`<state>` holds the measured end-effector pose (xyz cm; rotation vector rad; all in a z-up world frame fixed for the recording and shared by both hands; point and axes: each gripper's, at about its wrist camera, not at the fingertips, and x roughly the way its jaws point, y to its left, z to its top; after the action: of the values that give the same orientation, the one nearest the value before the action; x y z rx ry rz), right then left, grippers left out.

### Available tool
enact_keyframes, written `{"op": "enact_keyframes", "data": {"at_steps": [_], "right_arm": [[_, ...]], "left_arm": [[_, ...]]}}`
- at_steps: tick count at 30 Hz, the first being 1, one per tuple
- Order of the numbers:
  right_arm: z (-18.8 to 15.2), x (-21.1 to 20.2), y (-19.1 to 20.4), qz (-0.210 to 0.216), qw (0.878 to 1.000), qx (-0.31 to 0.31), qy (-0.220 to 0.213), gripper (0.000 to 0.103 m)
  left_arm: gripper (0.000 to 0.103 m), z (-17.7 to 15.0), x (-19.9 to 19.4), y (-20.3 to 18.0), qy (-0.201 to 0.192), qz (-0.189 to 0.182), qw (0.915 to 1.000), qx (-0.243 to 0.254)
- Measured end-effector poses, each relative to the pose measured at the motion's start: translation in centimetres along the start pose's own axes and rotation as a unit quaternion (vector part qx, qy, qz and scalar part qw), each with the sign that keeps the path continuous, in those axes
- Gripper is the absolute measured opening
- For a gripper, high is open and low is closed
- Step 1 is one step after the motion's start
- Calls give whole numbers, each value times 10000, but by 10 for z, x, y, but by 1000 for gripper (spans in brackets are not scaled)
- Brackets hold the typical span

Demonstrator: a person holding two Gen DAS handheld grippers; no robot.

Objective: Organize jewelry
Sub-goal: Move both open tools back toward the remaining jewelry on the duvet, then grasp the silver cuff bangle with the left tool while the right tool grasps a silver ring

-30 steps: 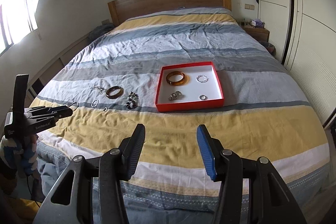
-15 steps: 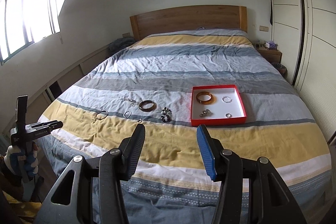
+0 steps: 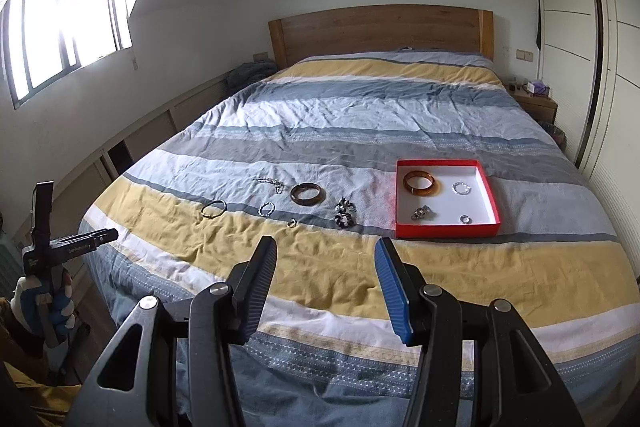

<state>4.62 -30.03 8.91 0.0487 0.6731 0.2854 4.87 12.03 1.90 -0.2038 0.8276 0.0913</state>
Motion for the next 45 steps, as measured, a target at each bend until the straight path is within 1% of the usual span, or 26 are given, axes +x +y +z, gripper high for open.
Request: {"op": "enact_keyframes", "data": {"at_steps": [1, 2, 8, 15, 20, 27, 29, 33, 41, 45], "right_arm": [[0, 7, 0, 26, 10000, -2, 53, 51], [-1, 16, 0, 59, 9999, -1, 110, 51], [-7, 77, -4, 181, 9982, 16, 577, 51], [-13, 156, 0, 355, 9931, -17, 1118, 51], [-11, 210, 10, 474, 9875, -164, 1498, 50], [-7, 286, 22, 601, 9798, -274, 1886, 49], [-8, 305, 23, 638, 9780, -234, 1973, 47], [-10, 336, 27, 688, 9749, -226, 2104, 45], [-3, 384, 42, 850, 9713, -373, 2188, 45], [-3, 405, 50, 863, 9701, -447, 2224, 44]], "left_arm": [[39, -1, 5, 3, 24, 37, 10000, -51], [41, -1, 11, 6, 46, 68, 9999, -105], [41, 1, 53, 20, 256, 198, 9987, -381], [41, 14, 112, 30, 544, 334, 9968, -490], [41, 31, 151, 31, 654, 221, 9963, -502], [41, 53, 202, 15, 772, 28, 9969, -178], [41, 57, 214, 12, 815, 19, 9966, -140], [41, 65, 237, 16, 902, 13, 9957, -226], [41, 87, 275, 28, 882, 228, 9951, -394], [40, 94, 295, 29, 954, 264, 9941, -448]]}}
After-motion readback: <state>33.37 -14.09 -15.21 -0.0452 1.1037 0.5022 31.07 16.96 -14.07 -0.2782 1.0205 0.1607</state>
